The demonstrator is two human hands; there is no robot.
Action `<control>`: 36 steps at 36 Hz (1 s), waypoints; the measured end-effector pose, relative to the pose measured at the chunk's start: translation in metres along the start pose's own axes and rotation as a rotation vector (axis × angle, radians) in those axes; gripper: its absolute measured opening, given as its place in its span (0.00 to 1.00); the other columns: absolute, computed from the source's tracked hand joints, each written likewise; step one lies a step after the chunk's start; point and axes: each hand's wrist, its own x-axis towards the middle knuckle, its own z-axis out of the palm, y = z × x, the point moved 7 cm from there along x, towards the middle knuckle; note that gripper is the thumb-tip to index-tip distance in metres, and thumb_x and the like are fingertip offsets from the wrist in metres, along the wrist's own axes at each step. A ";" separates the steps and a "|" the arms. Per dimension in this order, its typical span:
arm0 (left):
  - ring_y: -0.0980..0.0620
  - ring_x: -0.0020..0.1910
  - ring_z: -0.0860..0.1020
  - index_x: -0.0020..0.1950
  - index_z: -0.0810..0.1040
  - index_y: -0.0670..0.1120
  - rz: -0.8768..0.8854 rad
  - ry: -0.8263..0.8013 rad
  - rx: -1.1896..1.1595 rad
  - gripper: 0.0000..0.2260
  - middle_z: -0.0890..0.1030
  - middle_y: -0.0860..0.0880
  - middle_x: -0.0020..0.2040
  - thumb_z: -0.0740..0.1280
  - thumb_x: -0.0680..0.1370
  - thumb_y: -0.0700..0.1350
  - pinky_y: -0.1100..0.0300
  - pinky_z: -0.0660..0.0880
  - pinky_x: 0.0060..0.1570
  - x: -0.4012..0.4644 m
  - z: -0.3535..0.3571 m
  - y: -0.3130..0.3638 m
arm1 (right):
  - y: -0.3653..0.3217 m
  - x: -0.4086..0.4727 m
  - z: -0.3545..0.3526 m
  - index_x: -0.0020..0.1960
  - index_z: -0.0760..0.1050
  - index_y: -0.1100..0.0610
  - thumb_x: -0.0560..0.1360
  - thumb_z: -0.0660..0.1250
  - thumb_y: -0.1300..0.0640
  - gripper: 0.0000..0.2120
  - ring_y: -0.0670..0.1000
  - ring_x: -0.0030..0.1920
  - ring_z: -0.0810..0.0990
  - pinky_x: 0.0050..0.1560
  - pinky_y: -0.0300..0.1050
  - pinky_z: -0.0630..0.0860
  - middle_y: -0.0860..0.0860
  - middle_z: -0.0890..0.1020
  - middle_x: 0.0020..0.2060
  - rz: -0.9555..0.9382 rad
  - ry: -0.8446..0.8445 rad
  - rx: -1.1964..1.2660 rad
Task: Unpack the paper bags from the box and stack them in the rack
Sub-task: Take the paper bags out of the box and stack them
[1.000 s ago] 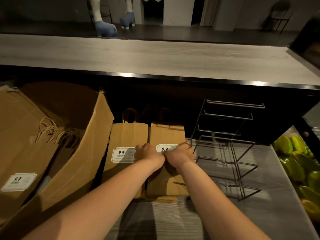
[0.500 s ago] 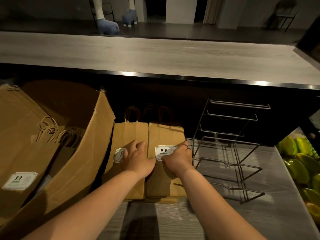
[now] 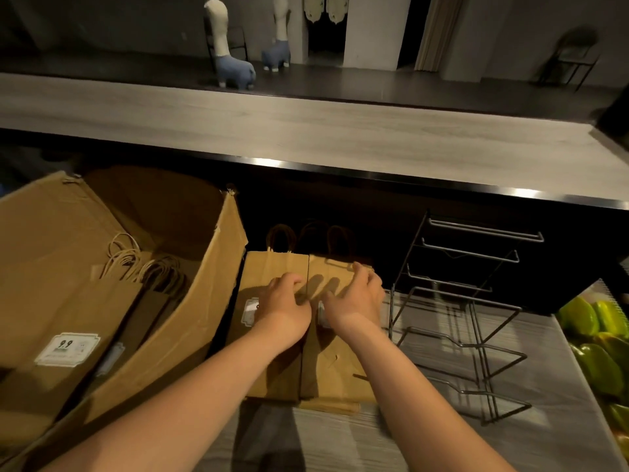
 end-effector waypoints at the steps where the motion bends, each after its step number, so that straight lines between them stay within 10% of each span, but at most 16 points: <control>1: 0.52 0.58 0.72 0.66 0.70 0.54 -0.003 0.002 -0.086 0.16 0.72 0.52 0.65 0.63 0.79 0.43 0.57 0.73 0.52 0.000 -0.007 0.004 | -0.011 -0.001 -0.002 0.75 0.58 0.51 0.76 0.68 0.50 0.31 0.53 0.74 0.56 0.73 0.50 0.61 0.51 0.59 0.73 -0.034 -0.006 0.026; 17: 0.58 0.46 0.76 0.56 0.75 0.50 0.278 0.347 -0.161 0.09 0.78 0.52 0.50 0.60 0.80 0.39 0.68 0.68 0.38 -0.011 -0.180 0.054 | -0.186 -0.040 0.004 0.56 0.72 0.50 0.79 0.62 0.60 0.08 0.42 0.48 0.77 0.47 0.38 0.77 0.44 0.77 0.48 -0.440 -0.206 0.506; 36: 0.53 0.48 0.78 0.54 0.76 0.51 0.081 0.213 -0.082 0.06 0.81 0.51 0.47 0.61 0.81 0.44 0.58 0.74 0.43 0.004 -0.290 -0.103 | -0.286 -0.070 0.173 0.64 0.65 0.56 0.75 0.68 0.56 0.20 0.51 0.46 0.78 0.38 0.43 0.72 0.56 0.78 0.53 -0.338 -0.696 0.130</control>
